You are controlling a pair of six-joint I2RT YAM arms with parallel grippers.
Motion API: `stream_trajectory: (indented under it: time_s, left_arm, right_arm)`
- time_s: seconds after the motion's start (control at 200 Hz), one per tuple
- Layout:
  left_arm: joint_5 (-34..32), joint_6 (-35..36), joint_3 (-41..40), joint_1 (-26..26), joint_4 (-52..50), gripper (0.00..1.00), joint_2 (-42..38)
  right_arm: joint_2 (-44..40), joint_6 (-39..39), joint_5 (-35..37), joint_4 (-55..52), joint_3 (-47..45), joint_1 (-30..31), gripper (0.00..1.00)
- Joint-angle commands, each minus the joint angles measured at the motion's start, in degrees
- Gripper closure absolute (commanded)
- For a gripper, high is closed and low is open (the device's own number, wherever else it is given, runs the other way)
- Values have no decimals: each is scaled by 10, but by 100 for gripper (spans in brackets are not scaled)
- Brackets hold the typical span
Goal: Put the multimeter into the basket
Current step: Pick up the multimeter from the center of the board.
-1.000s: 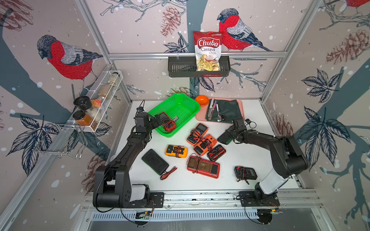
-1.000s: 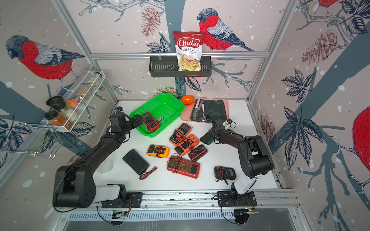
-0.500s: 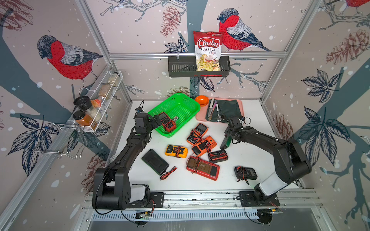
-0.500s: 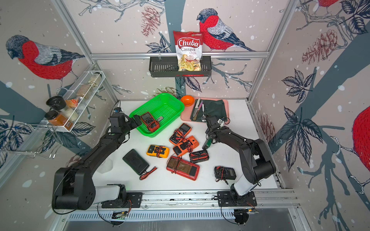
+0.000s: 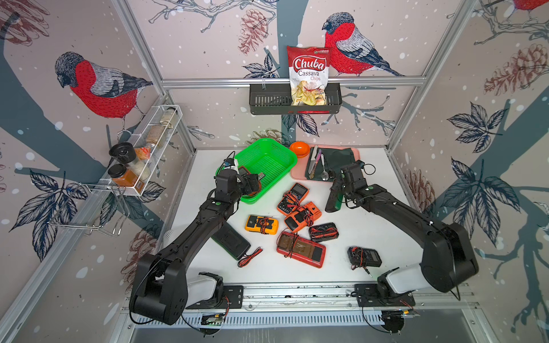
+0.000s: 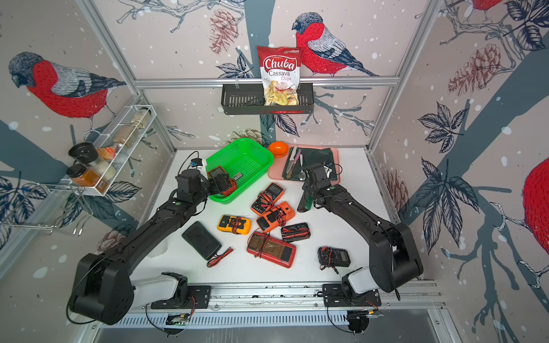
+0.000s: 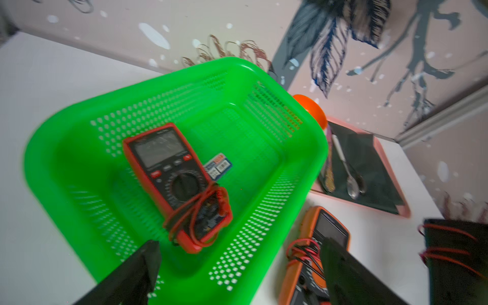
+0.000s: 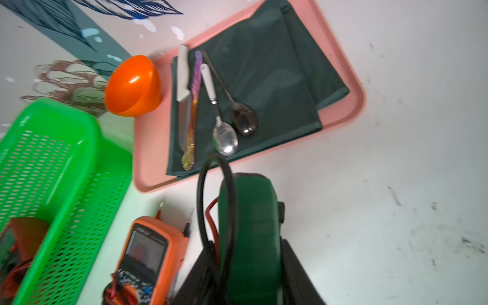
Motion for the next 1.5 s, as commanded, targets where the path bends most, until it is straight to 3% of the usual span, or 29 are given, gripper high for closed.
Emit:
stream_trajectory:
  time_s: [0.0,0.215,0.39,0.7,1.071,1.361,1.496]
  left_arm:
    - [58,0,-10,-35,49,2,-9]
    - [165,-46,-34,-48,107,2,-4]
    - [214,-51,-38,-48,123,2,-9]
    - [343,-69,-40,-48,207,2,-5]
    - [365,-73,-27,-49,246,11,-5]
    - [375,-95,-13,-48,277,21,11]
    - [376,-105,-12,-48,287,33,12]
  right_arm:
    - [-5,-19,-34,62,17,8,100]
    - [-32,-65,-175,243,-21,21,100]
    - [-52,-84,-318,411,-64,26,100]
    - [-10,-54,-485,532,-46,39,100]
    - [54,21,-572,631,-17,61,100]
    - [79,34,-595,651,-2,73,100]
    - [88,38,-603,655,5,78,100]
